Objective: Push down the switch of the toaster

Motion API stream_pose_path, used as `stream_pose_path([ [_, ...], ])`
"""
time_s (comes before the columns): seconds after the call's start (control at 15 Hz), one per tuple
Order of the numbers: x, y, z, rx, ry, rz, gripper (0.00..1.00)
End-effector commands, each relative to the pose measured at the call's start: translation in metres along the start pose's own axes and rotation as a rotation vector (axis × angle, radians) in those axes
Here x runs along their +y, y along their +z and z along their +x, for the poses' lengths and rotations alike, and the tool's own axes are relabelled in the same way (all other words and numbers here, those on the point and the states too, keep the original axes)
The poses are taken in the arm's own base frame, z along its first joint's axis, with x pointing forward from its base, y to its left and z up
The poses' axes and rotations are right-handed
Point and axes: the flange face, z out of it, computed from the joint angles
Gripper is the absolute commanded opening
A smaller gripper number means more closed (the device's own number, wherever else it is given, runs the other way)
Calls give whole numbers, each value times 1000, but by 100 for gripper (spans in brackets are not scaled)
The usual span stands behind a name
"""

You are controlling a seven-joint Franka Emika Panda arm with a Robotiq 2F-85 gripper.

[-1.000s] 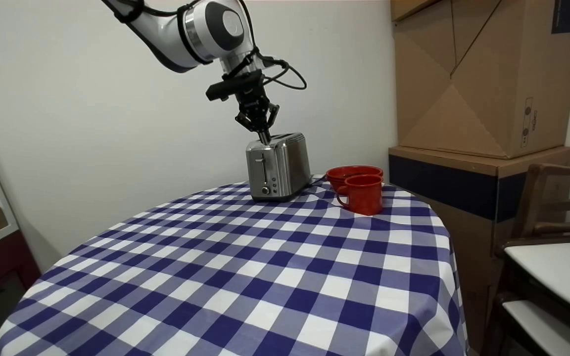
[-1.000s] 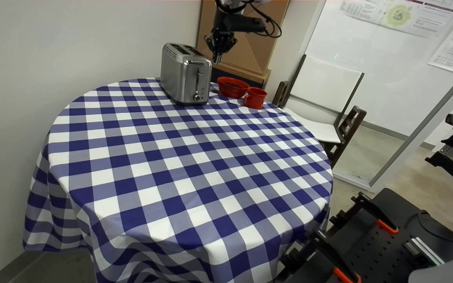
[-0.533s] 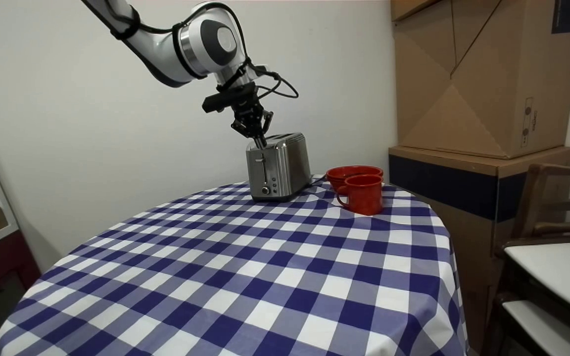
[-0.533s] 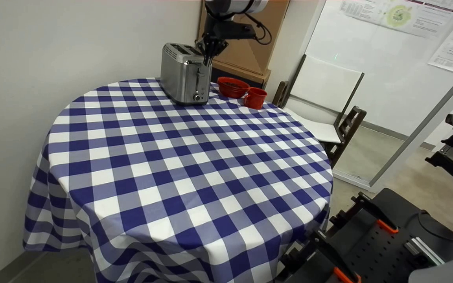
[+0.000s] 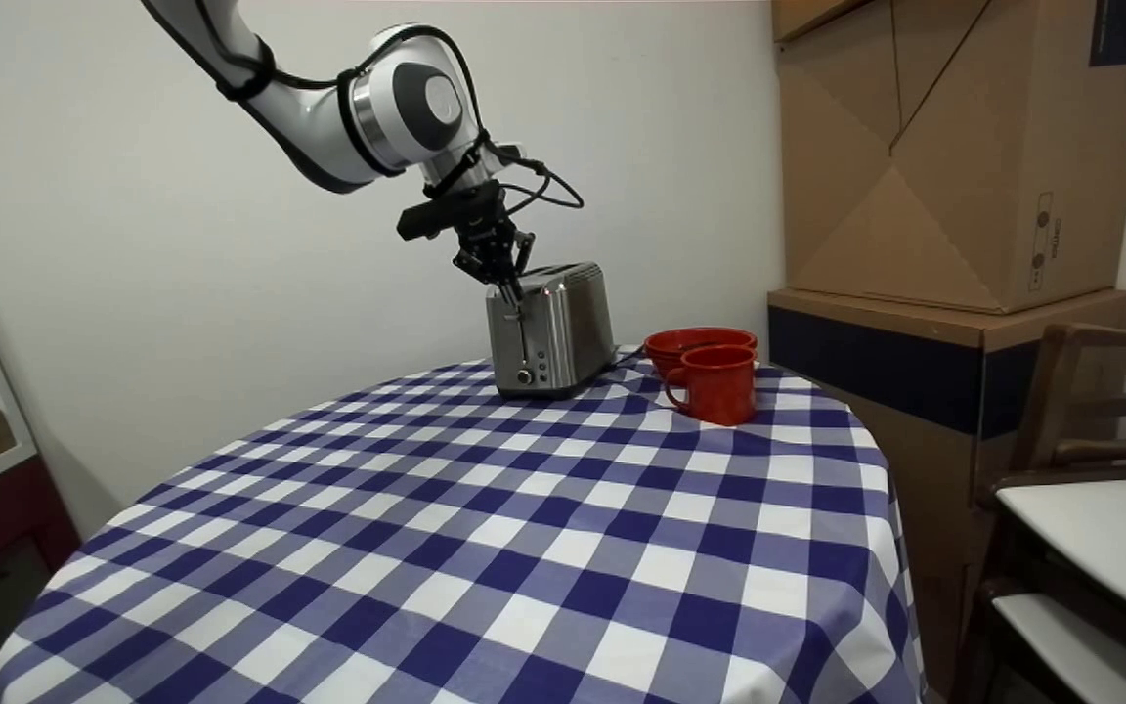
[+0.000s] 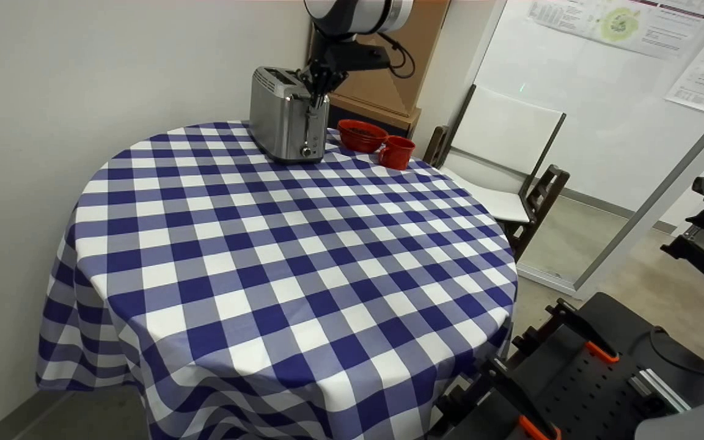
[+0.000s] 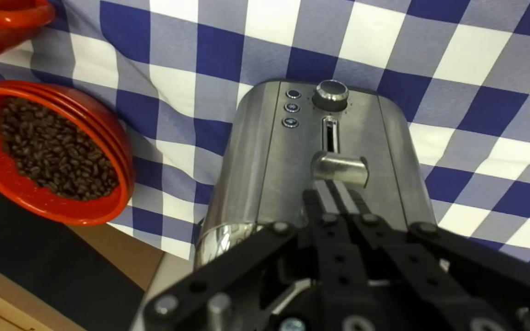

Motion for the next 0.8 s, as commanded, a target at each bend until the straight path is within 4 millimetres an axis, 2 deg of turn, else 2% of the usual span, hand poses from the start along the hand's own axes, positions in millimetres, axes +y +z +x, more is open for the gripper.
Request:
stream_pose_path([
  [0.0,-14,12,-1,30,-24,-33,0],
  [0.27,-23,33,-9,14,-54,-45,0],
  [0.73,-13,71,-24,-51,-51,-54,0],
])
